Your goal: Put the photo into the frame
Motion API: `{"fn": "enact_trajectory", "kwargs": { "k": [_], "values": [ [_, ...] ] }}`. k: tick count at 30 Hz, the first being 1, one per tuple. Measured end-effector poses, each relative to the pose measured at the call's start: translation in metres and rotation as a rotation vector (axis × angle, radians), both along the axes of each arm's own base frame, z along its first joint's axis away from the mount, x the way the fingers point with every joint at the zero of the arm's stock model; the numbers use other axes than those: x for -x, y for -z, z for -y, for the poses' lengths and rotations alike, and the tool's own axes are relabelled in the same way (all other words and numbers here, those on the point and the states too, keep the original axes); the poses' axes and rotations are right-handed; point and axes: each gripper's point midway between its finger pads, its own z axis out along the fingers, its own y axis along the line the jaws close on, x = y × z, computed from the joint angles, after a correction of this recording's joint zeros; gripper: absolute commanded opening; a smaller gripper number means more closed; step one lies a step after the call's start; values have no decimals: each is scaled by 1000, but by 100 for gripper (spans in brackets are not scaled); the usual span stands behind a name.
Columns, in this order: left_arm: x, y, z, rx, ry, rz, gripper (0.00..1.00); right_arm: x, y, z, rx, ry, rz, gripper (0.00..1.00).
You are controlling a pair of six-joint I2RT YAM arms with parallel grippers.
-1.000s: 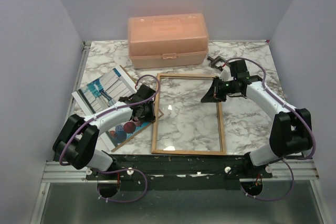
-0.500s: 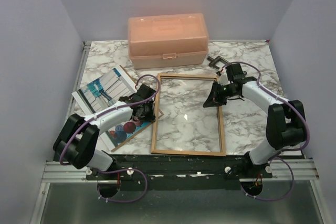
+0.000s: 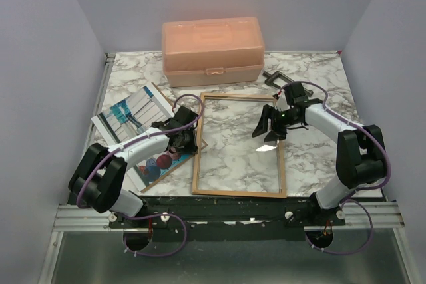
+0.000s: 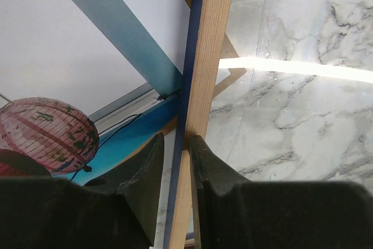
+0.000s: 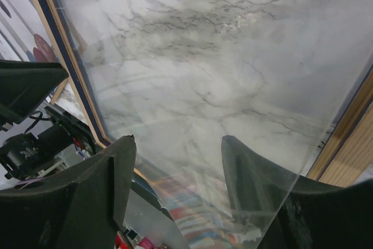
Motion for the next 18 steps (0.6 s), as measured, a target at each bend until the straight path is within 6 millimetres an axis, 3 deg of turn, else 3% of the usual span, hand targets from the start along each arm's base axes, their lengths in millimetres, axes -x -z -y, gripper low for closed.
{"fn": "enact_trajectory", "kwargs": {
  "k": [9,18],
  "values": [
    [-2,0,1,0,0,-1,25,4,6,2,12,4,-12,92],
    [-3,0,2,1,1,-3,25,6,12,6,35,13,-16,95]
  ]
}}
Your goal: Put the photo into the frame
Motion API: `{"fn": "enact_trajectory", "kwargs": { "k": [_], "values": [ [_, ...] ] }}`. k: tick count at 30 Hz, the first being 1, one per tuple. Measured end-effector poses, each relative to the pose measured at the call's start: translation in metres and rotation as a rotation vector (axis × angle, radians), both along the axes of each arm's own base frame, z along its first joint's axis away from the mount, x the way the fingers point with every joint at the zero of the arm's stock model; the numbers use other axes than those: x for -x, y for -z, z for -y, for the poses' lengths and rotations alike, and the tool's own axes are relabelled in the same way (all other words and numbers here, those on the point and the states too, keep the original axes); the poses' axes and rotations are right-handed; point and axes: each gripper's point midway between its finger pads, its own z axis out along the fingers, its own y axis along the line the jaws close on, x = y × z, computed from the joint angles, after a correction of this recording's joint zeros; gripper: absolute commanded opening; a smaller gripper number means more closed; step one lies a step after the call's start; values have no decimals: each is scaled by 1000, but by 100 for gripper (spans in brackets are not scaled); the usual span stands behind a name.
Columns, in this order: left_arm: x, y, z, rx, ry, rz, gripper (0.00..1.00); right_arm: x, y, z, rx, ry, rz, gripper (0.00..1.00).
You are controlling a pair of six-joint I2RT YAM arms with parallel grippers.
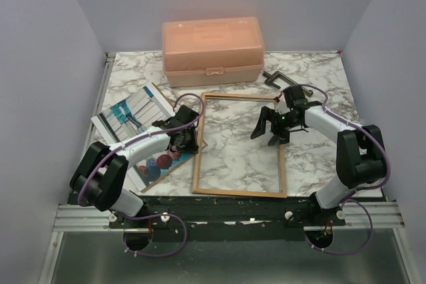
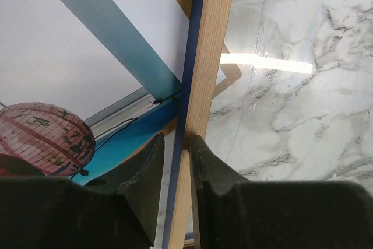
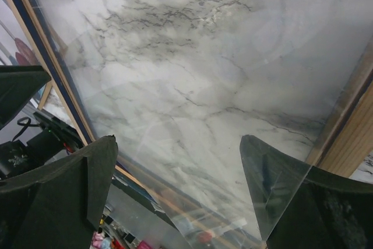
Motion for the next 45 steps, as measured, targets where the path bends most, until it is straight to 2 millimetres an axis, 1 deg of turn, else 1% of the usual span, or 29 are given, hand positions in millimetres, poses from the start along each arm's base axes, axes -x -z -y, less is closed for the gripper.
{"fn": "enact_trajectory", "kwargs": {
  "k": [6,7,9,19,29,41,45],
  "values": [
    [0,0,0,0,0,-1,25,-1,5,5,41,11,6,97],
    [0,0,0,0,0,-1,25,-2,6,6,50,14,8,99],
    [-1,0,1,0,1,-1,25,-2,7,9,68,21,10,100],
    [-1,0,2,2,2,-3,25,-6,2,21,139,53,52,100],
    [-1,0,1,1,2,-4,25,-5,8,34,216,83,36,100],
    [-1,0,2,2,3,-3,25,-10,2,38,238,100,55,100],
    [-1,0,2,6,5,2,29,-11,-3,39,244,105,72,100]
  ]
}}
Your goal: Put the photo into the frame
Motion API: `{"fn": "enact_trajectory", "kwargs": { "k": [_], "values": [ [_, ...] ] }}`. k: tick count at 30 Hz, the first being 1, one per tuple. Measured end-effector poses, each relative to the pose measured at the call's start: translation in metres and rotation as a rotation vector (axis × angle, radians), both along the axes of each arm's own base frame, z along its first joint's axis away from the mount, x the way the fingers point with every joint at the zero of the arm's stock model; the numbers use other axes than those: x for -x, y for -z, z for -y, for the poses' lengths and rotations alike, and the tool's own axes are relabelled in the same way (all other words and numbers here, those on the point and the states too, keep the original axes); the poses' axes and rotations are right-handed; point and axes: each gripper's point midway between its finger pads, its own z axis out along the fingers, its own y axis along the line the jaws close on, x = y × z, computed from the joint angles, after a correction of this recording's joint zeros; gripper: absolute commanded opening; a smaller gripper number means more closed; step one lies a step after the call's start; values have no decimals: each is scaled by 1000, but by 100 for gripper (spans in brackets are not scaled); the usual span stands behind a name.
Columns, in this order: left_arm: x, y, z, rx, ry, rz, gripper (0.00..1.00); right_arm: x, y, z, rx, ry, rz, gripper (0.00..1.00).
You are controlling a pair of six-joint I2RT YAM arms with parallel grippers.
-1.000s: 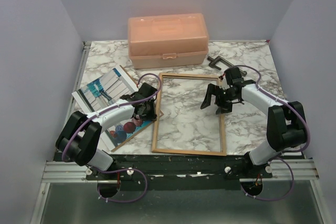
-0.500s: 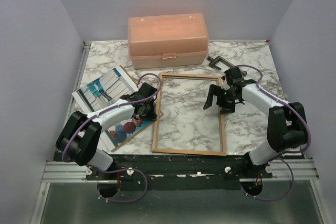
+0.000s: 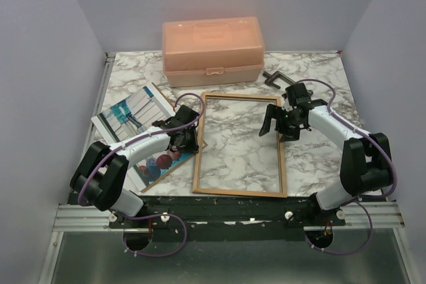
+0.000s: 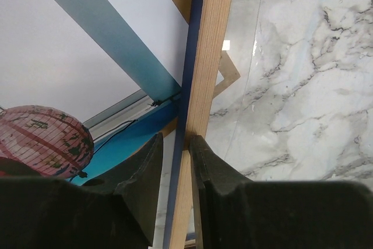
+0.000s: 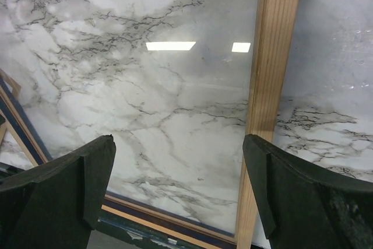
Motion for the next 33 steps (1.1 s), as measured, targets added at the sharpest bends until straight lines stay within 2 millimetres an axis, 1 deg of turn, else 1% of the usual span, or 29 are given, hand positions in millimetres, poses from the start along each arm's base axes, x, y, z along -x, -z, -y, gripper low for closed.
{"fn": "enact_trajectory", "kwargs": {
  "k": [2,4,6,10,19,27,31,33],
  "values": [
    [0,0,0,2,1,3,33,-1,-2,1,4,3,8,100],
    [0,0,1,9,5,8,41,-3,-4,1,7,4,15,100],
    [0,1,2,17,9,12,46,-4,-6,1,6,5,19,100],
    [2,2,6,49,23,18,48,-3,-8,1,3,10,23,100],
    [6,1,25,173,76,21,47,-4,-12,1,-1,10,34,100],
    [11,2,35,233,99,9,46,-4,-15,0,-4,10,44,100],
    [13,2,38,256,100,1,40,-5,-16,0,-4,10,45,100],
    [12,3,40,265,98,-1,35,-4,-16,0,-3,10,44,100]
  ]
}}
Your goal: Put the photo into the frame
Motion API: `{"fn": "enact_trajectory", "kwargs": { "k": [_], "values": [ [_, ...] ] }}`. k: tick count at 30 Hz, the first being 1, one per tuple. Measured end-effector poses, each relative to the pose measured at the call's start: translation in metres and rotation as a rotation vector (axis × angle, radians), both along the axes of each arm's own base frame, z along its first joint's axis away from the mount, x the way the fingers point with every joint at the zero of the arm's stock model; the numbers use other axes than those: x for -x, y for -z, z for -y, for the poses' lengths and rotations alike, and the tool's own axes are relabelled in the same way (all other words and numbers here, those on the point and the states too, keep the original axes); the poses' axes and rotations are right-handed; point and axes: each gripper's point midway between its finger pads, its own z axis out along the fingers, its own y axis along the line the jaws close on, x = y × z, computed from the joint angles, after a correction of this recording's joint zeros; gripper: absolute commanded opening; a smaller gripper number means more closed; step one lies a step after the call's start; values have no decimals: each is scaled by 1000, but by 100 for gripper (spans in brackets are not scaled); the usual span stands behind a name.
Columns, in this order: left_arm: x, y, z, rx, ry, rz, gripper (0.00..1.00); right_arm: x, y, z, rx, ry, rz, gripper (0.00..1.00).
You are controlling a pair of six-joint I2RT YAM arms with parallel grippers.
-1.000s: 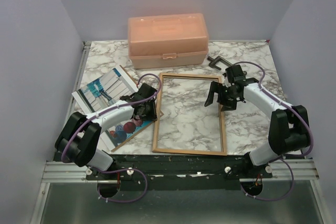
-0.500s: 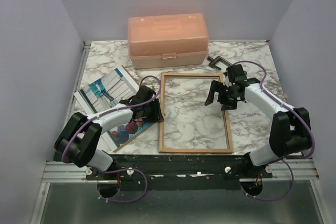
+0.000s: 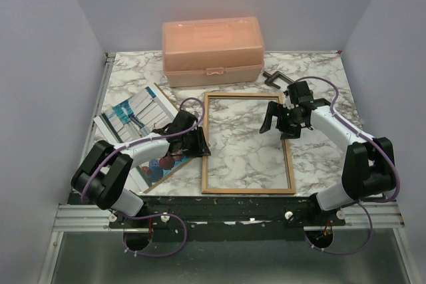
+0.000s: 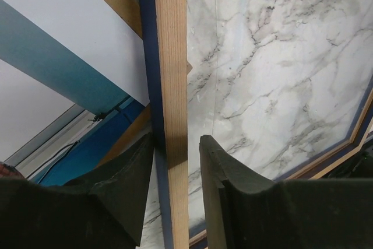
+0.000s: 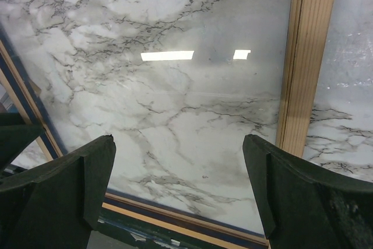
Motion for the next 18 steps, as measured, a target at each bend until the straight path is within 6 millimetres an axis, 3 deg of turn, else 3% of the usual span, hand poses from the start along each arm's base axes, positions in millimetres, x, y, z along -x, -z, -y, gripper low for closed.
{"fn": "enact_trajectory", "kwargs": {
  "k": [6,18],
  "values": [
    [0,4,3,7,-12,-21,14,0,0,0,0,0,-1,100],
    [9,2,14,0,6,-32,13,-3,-4,-1,-5,-1,10,100]
  ]
}}
